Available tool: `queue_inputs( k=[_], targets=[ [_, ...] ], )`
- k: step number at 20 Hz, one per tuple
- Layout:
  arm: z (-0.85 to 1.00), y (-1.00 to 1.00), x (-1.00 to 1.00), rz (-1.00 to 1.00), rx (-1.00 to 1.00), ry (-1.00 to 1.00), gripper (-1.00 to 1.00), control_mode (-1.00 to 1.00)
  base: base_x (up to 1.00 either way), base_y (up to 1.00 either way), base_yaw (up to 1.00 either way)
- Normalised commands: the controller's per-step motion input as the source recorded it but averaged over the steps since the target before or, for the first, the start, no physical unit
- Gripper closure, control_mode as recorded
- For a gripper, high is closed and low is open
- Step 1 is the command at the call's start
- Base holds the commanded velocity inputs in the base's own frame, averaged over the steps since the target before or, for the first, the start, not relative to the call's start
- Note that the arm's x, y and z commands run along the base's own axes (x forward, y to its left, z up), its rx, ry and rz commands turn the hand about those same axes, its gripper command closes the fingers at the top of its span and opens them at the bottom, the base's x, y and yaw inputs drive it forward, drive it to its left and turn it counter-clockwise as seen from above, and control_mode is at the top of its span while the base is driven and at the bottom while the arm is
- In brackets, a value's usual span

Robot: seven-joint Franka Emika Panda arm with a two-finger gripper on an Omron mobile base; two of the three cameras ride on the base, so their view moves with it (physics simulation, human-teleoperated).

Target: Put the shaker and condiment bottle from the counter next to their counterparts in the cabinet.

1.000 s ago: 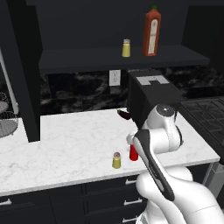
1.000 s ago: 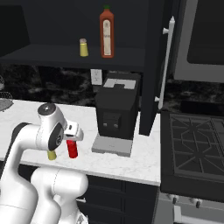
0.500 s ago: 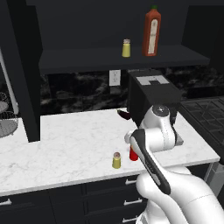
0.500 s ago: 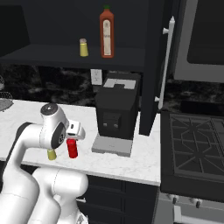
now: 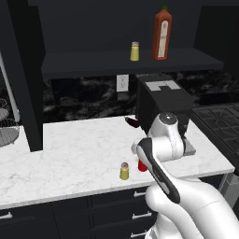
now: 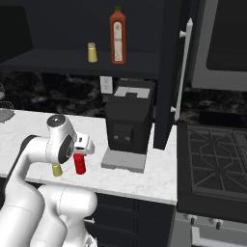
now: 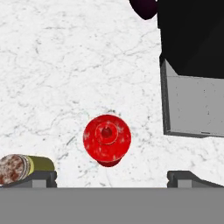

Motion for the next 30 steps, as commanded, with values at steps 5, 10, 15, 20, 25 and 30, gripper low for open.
queue_inputs(
  k=[5, 10, 15, 20, 25, 30],
  targets=[
    [-0.22, 0.00, 0.00, 0.00, 0.00, 0.00, -1.00, -1.00, 0.00, 0.00, 0.00],
    [-0.19, 0.02, 0.00, 0.00, 0.00, -0.01, -1.00, -1.00, 0.00, 0.00, 0.00],
    [-0.15, 0.03, 0.00, 0.00, 0.00, 0.00, -1.00, -1.00, 0.00, 0.00, 0.00],
    [-0.09, 0.00, 0.00, 0.00, 0.00, 0.00, -1.00, -1.00, 0.00, 0.00, 0.00],
    [-0.15, 0.00, 0.00, 0.00, 0.00, -0.02, -1.00, -1.00, 0.00, 0.00, 0.00],
    [-0.13, 0.00, 0.00, 0.00, 0.00, -0.13, -1.00, -1.00, 0.00, 0.00, 0.00]
  ],
)
